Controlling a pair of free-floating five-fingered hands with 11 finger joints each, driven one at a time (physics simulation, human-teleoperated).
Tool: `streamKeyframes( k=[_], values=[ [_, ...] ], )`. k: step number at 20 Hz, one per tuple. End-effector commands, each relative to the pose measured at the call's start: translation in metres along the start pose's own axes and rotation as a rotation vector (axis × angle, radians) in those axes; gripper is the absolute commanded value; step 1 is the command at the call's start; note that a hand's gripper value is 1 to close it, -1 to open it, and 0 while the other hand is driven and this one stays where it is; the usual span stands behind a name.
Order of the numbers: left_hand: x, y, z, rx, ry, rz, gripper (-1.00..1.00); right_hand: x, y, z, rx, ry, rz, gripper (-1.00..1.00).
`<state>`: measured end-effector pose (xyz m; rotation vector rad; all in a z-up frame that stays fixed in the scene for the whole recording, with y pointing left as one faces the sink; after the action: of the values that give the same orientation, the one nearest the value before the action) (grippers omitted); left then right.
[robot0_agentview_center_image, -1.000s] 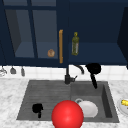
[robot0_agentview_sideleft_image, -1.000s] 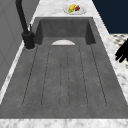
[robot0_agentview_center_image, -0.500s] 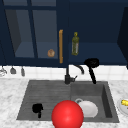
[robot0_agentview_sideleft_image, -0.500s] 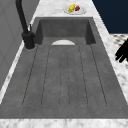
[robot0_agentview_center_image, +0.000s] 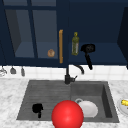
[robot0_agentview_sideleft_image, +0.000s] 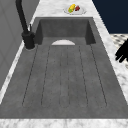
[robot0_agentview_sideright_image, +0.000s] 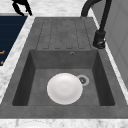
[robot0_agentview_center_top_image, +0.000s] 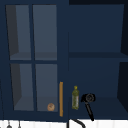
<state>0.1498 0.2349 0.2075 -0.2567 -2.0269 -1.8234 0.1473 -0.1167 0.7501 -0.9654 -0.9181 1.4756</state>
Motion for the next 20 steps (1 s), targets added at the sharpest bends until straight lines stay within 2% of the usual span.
streamKeyframes(
  k=[1, 13, 15, 17, 20],
  values=[
    [0.0, 0.0, 0.0, 0.0, 0.0, 0.0, 0.0, -0.001, -0.032, -0.012, -0.001, 0.003, 0.006, -1.0],
    [0.0, 0.0, 0.0, 0.0, 0.0, 0.0, 0.0, 0.001, -0.139, -0.051, 0.004, 0.011, 0.028, -1.0],
    [0.0, 0.0, 0.0, 0.0, 0.0, 0.0, 0.0, 0.008, -0.155, -0.053, 0.017, 0.015, 0.041, -1.0],
    [0.0, 0.0, 0.0, 0.0, 0.0, 0.0, 0.0, 0.022, -0.163, -0.054, 0.055, 0.021, 0.047, -1.0],
    [0.0, 0.0, 0.0, 0.0, 0.0, 0.0, 0.0, 0.037, -0.173, -0.061, 0.074, 0.035, 0.047, -1.0]
  ],
)
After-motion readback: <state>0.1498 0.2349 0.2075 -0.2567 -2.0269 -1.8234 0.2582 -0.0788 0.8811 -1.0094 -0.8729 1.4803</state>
